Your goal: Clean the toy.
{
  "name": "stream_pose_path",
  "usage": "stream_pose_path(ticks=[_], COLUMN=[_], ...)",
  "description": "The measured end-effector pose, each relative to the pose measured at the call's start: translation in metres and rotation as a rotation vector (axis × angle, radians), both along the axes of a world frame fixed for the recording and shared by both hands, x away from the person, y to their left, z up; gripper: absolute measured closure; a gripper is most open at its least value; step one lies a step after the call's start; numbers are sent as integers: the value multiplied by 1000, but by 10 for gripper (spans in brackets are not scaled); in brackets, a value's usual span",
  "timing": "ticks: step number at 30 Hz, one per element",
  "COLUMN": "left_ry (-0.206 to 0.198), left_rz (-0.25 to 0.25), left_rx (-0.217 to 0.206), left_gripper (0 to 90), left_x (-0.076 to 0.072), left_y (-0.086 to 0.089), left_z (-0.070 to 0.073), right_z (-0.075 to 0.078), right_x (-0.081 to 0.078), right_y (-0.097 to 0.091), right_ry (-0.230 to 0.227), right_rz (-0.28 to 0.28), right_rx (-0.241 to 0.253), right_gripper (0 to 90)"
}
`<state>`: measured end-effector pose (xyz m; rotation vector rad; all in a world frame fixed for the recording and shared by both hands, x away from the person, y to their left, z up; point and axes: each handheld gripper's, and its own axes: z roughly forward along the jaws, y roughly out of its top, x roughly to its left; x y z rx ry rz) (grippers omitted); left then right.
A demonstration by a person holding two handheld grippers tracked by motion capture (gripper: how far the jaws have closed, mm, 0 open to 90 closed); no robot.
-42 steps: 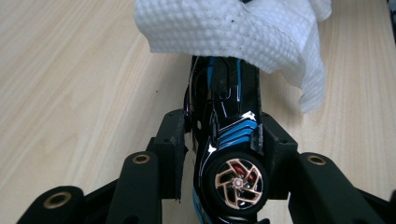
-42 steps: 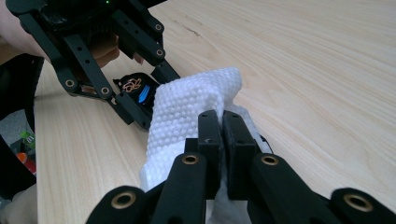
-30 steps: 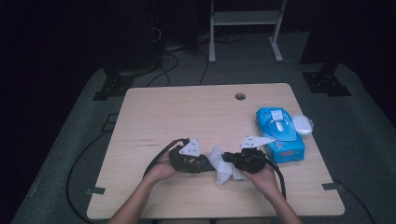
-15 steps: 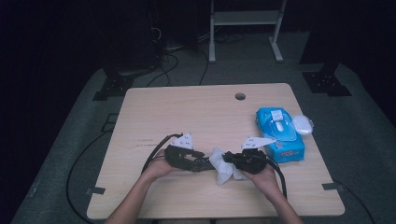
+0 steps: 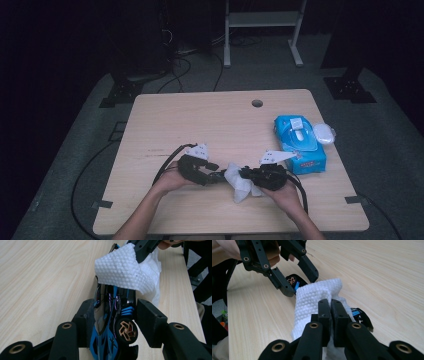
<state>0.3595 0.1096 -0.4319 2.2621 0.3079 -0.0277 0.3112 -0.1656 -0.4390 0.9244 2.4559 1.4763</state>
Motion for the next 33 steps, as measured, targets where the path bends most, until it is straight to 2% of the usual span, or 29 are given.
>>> stream_pose_path(ticks=[7,15,21,25,29,32,33], left_ry=[14,-3,-17,-34,-68,-79,-93], left_rz=[2,-4,-8,-5,-10,-12,-4], left_rx=[19,71,86,82,103,95,112], left_gripper=[442,390,368,341,341,337,330], left_x=[-3,-13,-21,-26,-31,-34,-34], left_y=[-2,-9,-15,-17,-20,-23,-24], left_z=[-3,-10,-14,-17,-17,-17,-16], right_z=[-1,-4,-9,-13,-20,-24,-25], right_x=[-4,-12,-19,-21,-22,-23,-23], right_y=[0,-2,-3,-5,-7,-8,-8], right_ry=[7,18,34,47,69,77,80], right_rz=[10,30,41,46,47,41,39], right_rx=[-4,-11,-24,-42,-81,-100,-101], right_gripper=[864,863,863,863,863,862,862])
